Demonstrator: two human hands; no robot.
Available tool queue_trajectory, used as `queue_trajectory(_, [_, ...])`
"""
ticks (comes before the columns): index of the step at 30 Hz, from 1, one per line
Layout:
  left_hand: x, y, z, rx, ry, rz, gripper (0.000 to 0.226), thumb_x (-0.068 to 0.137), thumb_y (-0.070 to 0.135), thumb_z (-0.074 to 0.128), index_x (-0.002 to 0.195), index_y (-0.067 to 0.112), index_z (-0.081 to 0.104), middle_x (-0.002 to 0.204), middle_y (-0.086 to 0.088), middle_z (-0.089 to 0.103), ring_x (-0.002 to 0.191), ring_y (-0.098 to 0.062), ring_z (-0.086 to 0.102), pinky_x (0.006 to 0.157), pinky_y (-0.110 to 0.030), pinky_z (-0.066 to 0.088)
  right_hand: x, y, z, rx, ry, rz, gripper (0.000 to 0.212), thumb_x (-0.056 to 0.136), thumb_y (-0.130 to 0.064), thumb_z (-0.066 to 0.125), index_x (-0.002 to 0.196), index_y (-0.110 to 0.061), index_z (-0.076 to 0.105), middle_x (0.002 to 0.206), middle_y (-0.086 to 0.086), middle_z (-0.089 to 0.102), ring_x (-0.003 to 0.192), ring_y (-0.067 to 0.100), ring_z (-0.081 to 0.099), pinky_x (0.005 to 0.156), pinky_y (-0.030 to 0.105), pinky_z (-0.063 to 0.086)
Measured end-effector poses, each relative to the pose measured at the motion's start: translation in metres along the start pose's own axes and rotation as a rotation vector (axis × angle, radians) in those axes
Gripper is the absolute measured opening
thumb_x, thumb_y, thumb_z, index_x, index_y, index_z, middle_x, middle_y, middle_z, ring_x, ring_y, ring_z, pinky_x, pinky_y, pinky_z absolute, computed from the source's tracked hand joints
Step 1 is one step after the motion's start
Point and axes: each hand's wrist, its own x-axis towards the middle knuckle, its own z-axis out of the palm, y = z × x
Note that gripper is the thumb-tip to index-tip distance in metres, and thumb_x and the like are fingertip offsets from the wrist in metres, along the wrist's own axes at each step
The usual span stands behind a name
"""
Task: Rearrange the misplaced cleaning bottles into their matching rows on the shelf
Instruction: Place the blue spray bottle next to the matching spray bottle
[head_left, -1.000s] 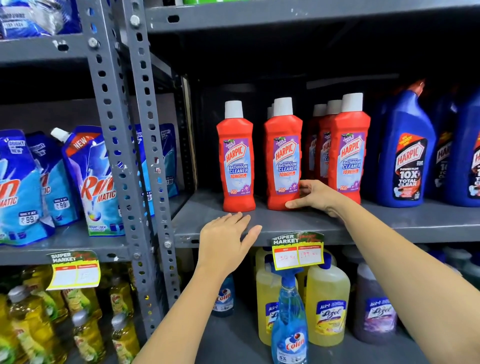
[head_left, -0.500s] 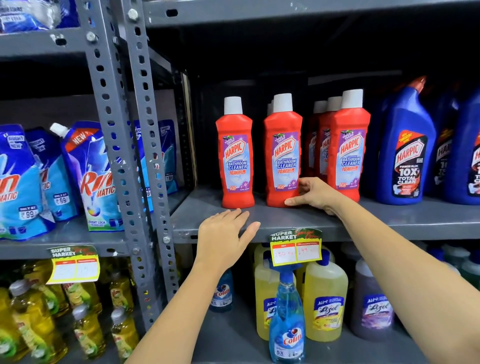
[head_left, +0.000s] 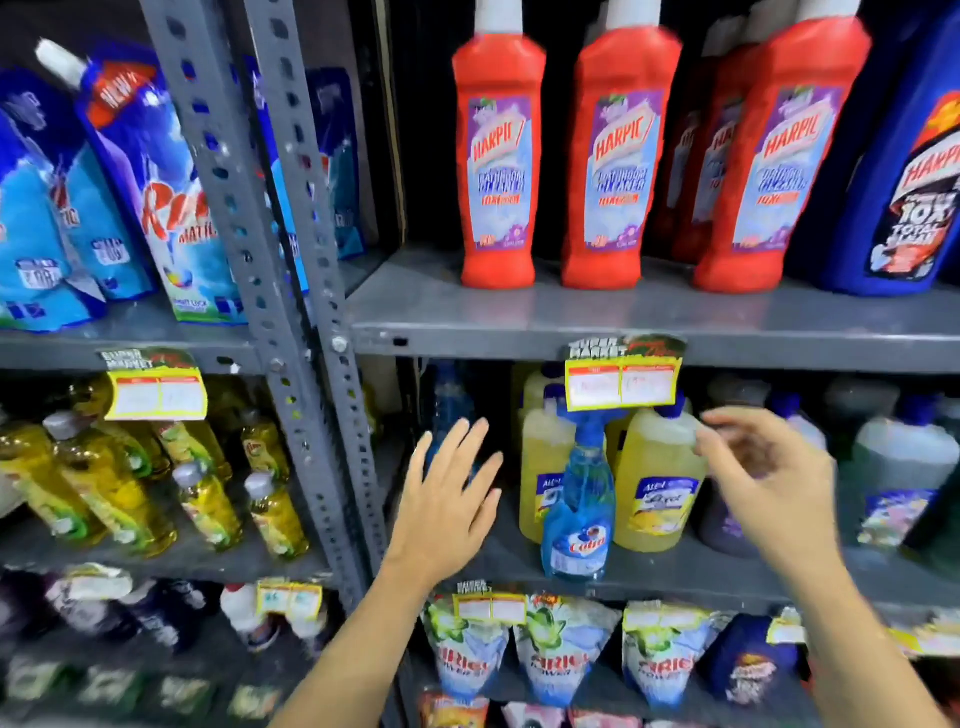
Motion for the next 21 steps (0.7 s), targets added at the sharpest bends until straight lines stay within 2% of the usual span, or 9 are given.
queue_trajectory(2, [-0.039, 0.002, 0.028, -0.017, -0.206, -0.053, 0.041, 0.099, 0.034, 0.043, 0.132, 0.014, 0.055, 0.153, -0.010, 0.032, 0.144, -0.026, 0.019, 0.110, -0.053, 0.025, -0.013, 0.041, 0.015, -0.082, -0.143, 0.121, 0.019, 0.083, -0.007, 0.074, 0.095, -0.021, 0.068, 0.076, 0.005, 0.071, 0.065, 0.012, 0.060, 0.059, 0.009, 0.046])
queue_trajectory(4, [-0.071, 0.001, 0.053, 0.005, -0.434, -0.162, 0.050, 0.099, 0.042, 0.030, 0.139, 0.017, 0.047, 0.154, -0.008, 0.030, 0.145, -0.025, 0.012, 0.111, -0.052, 0.027, -0.023, 0.078, 0.027, -0.194, -0.380, 0.227, 0.036, 0.077, -0.014, 0.080, 0.111, -0.017, 0.065, 0.092, 0.003, 0.070, 0.077, 0.017, 0.065, 0.061, 0.016, 0.050])
queue_trajectory(7, [-0.104, -0.007, 0.078, 0.006, -0.643, -0.323, 0.062, 0.099, 0.052, 0.016, 0.145, 0.018, 0.039, 0.151, -0.008, 0.035, 0.140, -0.032, 0.025, 0.104, -0.052, 0.037, -0.032, 0.112, 0.042, -0.304, -0.646, 0.325, 0.074, 0.069, -0.014, 0.087, 0.133, -0.017, 0.050, 0.113, 0.005, 0.060, 0.097, 0.026, 0.061, 0.072, 0.033, 0.054])
queue_trajectory(9, [-0.116, -0.012, 0.088, -0.002, -0.716, -0.365, 0.066, 0.099, 0.055, 0.008, 0.143, 0.019, 0.042, 0.148, -0.007, 0.041, 0.134, -0.033, 0.038, 0.098, -0.050, 0.042, -0.034, 0.120, 0.052, -0.279, -0.710, 0.390, 0.080, 0.067, -0.014, 0.088, 0.135, -0.017, 0.047, 0.117, 0.003, 0.057, 0.101, 0.025, 0.059, 0.079, 0.036, 0.054])
queue_trajectory(13, [-0.126, -0.017, 0.101, -0.030, -0.738, -0.358, 0.064, 0.099, 0.053, 0.010, 0.140, 0.021, 0.048, 0.144, -0.005, 0.046, 0.130, -0.030, 0.045, 0.102, -0.049, 0.041, -0.036, 0.136, 0.067, -0.199, -0.710, 0.465, 0.069, 0.064, -0.025, 0.090, 0.123, -0.023, 0.055, 0.113, -0.003, 0.068, 0.103, 0.018, 0.066, 0.086, 0.037, 0.056])
queue_trajectory(16, [-0.129, -0.016, 0.105, -0.059, -0.702, -0.347, 0.057, 0.097, 0.049, 0.024, 0.141, 0.021, 0.046, 0.146, -0.006, 0.045, 0.132, -0.030, 0.042, 0.109, -0.047, 0.028, -0.045, 0.142, 0.079, -0.213, -0.590, 0.450, 0.063, 0.067, -0.023, 0.089, 0.120, -0.021, 0.056, 0.113, 0.000, 0.069, 0.100, 0.022, 0.068, 0.087, 0.043, 0.057])
queue_trajectory(18, [-0.130, -0.016, 0.107, -0.072, -0.678, -0.347, 0.055, 0.096, 0.046, 0.027, 0.141, 0.020, 0.046, 0.146, -0.007, 0.045, 0.133, -0.031, 0.041, 0.107, -0.045, 0.022, -0.053, 0.140, 0.086, -0.233, -0.519, 0.422, 0.060, 0.069, -0.017, 0.087, 0.120, -0.017, 0.056, 0.107, -0.003, 0.070, 0.095, 0.016, 0.070, 0.081, 0.034, 0.058])
queue_trajectory(20, [-0.132, -0.015, 0.107, -0.081, -0.676, -0.366, 0.055, 0.096, 0.046, 0.027, 0.141, 0.020, 0.045, 0.146, -0.007, 0.045, 0.133, -0.030, 0.040, 0.109, -0.047, 0.025, -0.059, 0.135, 0.092, -0.247, -0.493, 0.388, 0.060, 0.070, -0.017, 0.086, 0.122, -0.014, 0.056, 0.105, -0.004, 0.071, 0.087, 0.002, 0.069, 0.074, 0.020, 0.056])
queue_trajectory(21, [-0.132, -0.014, 0.107, -0.085, -0.680, -0.374, 0.055, 0.096, 0.046, 0.026, 0.141, 0.020, 0.045, 0.146, -0.006, 0.044, 0.133, -0.029, 0.040, 0.110, -0.047, 0.028, -0.062, 0.132, 0.095, -0.247, -0.490, 0.370, 0.060, 0.071, -0.019, 0.086, 0.123, -0.013, 0.056, 0.106, -0.003, 0.072, 0.085, 0.000, 0.069, 0.073, 0.020, 0.057])
